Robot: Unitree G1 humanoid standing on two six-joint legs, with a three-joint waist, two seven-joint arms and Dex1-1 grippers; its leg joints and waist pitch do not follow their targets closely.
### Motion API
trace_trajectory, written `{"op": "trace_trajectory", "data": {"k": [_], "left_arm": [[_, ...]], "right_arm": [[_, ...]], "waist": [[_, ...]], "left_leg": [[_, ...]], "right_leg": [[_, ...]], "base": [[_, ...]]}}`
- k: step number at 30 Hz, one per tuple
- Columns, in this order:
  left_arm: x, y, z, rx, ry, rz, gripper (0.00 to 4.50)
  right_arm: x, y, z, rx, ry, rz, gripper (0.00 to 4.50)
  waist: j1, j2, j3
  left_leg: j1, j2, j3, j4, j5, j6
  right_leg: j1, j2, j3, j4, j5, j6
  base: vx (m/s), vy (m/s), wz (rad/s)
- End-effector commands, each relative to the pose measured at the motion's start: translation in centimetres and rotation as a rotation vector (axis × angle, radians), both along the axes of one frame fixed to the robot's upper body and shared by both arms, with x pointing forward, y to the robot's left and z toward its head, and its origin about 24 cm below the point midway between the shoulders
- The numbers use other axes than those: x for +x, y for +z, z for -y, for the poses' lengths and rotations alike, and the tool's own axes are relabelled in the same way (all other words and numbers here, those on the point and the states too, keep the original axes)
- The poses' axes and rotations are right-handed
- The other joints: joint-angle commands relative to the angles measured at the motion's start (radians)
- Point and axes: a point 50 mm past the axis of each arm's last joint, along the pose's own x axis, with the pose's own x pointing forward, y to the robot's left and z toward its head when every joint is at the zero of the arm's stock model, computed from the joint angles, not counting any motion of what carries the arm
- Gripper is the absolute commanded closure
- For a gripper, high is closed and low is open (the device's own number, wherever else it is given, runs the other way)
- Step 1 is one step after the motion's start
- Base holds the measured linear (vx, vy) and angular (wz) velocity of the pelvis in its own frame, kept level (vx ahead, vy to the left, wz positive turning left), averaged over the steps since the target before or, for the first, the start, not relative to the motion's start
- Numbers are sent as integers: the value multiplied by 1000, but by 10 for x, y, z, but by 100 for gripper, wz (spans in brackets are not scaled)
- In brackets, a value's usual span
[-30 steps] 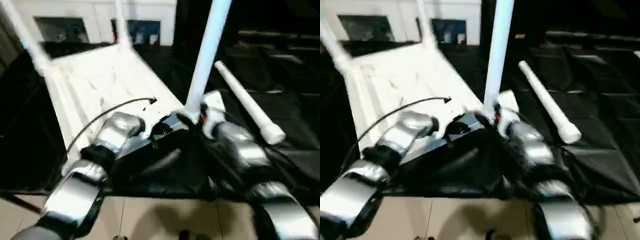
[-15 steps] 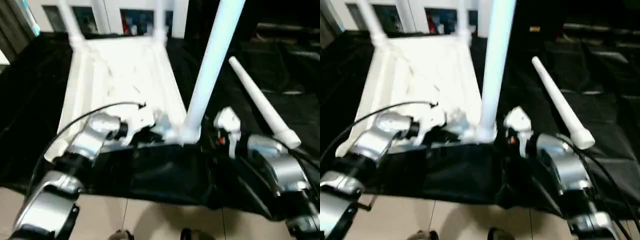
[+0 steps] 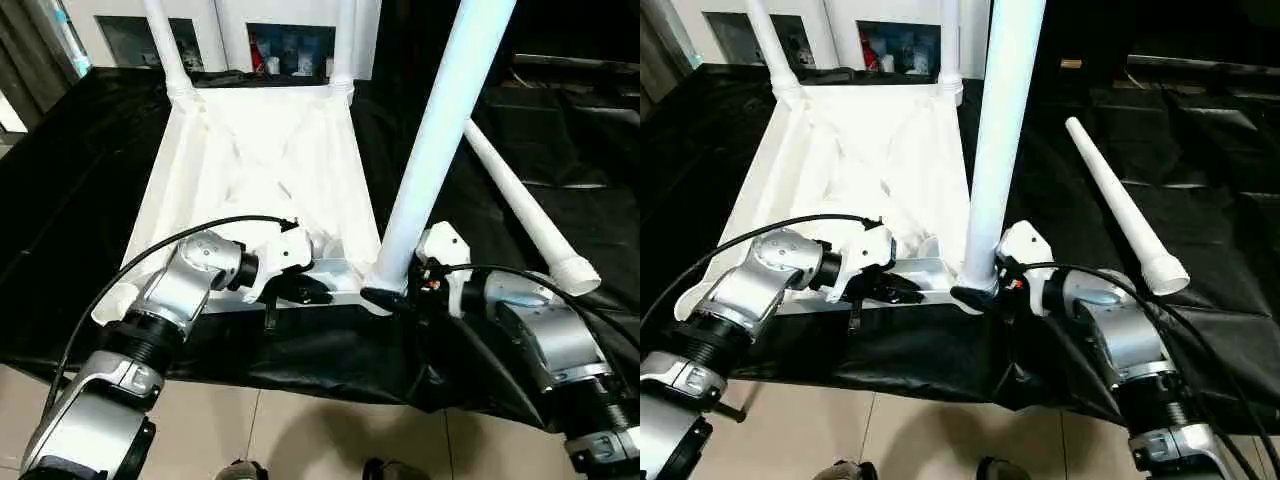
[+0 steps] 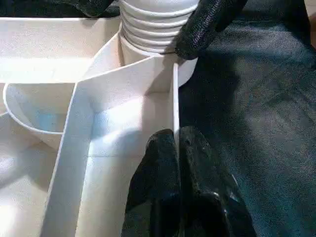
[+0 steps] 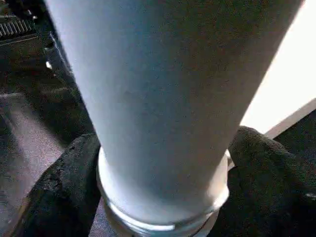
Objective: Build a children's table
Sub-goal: Rotate leg to tighten
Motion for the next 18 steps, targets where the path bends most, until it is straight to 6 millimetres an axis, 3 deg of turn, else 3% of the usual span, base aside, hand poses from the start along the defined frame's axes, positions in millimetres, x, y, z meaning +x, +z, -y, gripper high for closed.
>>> {"op": "trace_trajectory", "data": {"k": [1, 6, 10, 13, 15, 16, 17, 18], "left_arm": [[-3, 4, 6, -16, -46, 4, 450], [-3, 4, 5, -16, -40, 1, 450], [1, 2, 6, -19, 34, 2, 450], [13, 0, 13, -30, 178, 24, 450], [20, -3, 21, -29, 260, 39, 450], [23, -4, 27, -29, 313, 44, 450], [27, -6, 37, -34, 375, 46, 450], [30, -8, 46, -41, 424, 47, 450]], "right_arm": [[3, 4, 2, -3, -10, 18, 100], [2, 2, 1, -2, -4, 11, 156], [2, -6, -1, 22, -73, -13, 171], [8, -22, -4, 72, -278, -63, 173], [12, -32, -8, 102, -406, -101, 173], [15, -37, -14, 115, -469, -118, 173], [19, -44, -22, 130, -546, -146, 174], [22, -48, -30, 134, -597, -162, 174]], "waist": [[2, -6, -83], [2, -5, -79], [0, -4, -79], [-6, -8, -76], [-10, -5, -73], [-14, 0, -69], [-20, -2, -67], [-21, 5, -65]], "left_leg": [[8, 21, -6, -40, -15, 152], [10, 22, -7, -42, -71, 118], [10, 20, -7, -41, -82, 101], [6, 16, -8, -41, -103, 84], [12, 15, -12, -46, -135, 55], [10, 13, -13, -49, -151, 44], [10, 14, -11, -50, -165, 37], [18, 12, -13, -51, -198, 16]], "right_leg": [[83, -53, 45, -35, 120, -290], [80, -53, 46, -42, 22, -277], [79, -52, 48, -43, 4, -271], [79, -53, 48, -48, -43, -261], [77, -52, 46, -59, -130, -239], [77, -52, 45, -63, -167, -231], [74, -52, 45, -68, -194, -225], [70, -54, 43, -77, -262, -212]], "base": [[0, 0, 0], [0, 0, 0], [0, 0, 0], [0, 0, 0], [0, 0, 0], [0, 0, 0], [0, 0, 0], [0, 0, 0]]}}
